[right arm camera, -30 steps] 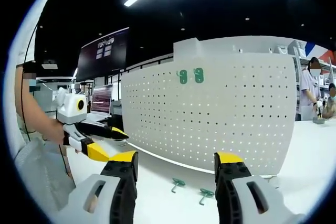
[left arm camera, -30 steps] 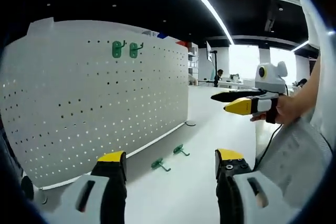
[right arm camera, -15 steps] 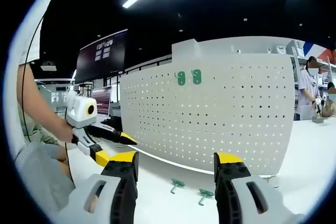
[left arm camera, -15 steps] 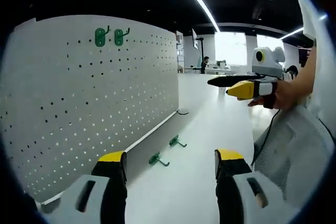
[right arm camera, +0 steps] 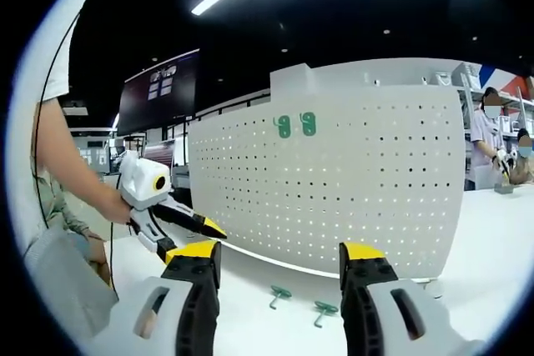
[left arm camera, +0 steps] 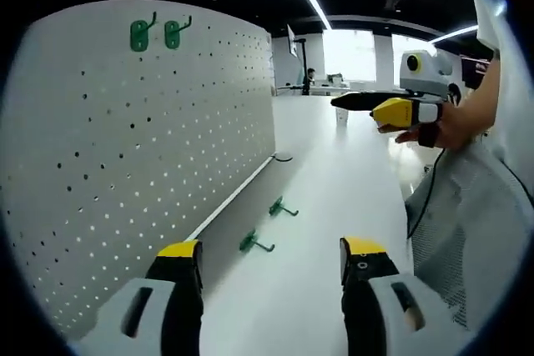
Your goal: Insert the hook assembly into the mounting plate slot until the hook locks in place.
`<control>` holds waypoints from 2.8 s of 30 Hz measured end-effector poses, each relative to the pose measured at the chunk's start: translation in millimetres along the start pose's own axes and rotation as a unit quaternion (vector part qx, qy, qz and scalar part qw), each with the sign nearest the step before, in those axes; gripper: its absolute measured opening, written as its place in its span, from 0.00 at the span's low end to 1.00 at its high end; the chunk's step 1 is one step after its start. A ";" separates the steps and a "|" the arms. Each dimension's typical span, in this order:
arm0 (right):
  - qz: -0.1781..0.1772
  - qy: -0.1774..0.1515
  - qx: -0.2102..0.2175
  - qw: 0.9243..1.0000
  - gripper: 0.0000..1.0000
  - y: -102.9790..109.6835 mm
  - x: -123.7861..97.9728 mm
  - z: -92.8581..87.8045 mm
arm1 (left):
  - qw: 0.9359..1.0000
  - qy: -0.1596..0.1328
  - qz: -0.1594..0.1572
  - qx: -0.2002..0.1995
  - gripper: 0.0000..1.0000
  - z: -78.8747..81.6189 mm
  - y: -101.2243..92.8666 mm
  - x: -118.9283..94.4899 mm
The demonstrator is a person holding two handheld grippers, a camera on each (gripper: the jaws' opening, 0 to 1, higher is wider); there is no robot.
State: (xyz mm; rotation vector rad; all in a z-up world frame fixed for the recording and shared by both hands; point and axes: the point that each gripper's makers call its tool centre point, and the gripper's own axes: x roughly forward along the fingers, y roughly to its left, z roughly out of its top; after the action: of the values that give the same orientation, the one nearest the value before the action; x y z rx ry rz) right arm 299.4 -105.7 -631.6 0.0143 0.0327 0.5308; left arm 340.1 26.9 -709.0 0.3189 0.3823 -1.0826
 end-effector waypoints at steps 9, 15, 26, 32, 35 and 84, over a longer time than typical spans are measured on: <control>-0.003 -0.004 0.003 1.000 0.55 -1.7 -1.4 1.5 | 0.999 0.037 -0.016 0.025 0.67 -8.4 13.5 12.1; -0.009 -0.007 0.010 1.000 0.54 -5.3 -2.6 2.7 | 0.998 0.053 -0.029 0.032 0.63 -12.5 22.1 20.6; -0.012 -0.011 0.012 1.000 0.54 -6.8 -2.7 4.2 | 0.992 0.094 -0.060 0.056 0.64 -24.4 33.0 33.5; -0.013 -0.012 0.013 1.000 0.54 -7.9 -3.1 4.0 | 0.986 0.120 -0.084 0.075 0.64 -32.4 34.2 42.4; -0.015 -0.012 0.014 1.000 0.54 -8.6 -3.5 4.8 | 0.985 0.127 -0.089 0.076 0.64 -33.7 36.4 47.2; -0.005 -0.018 0.021 1.000 0.54 -4.9 -2.5 6.7 | 0.927 0.271 -0.204 0.163 0.62 -74.0 27.8 116.2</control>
State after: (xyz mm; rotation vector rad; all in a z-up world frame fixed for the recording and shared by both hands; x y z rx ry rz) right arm 299.9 -111.3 -625.0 0.0646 0.0097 0.5194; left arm 402.6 -20.8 -825.5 0.8746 0.7877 -1.4664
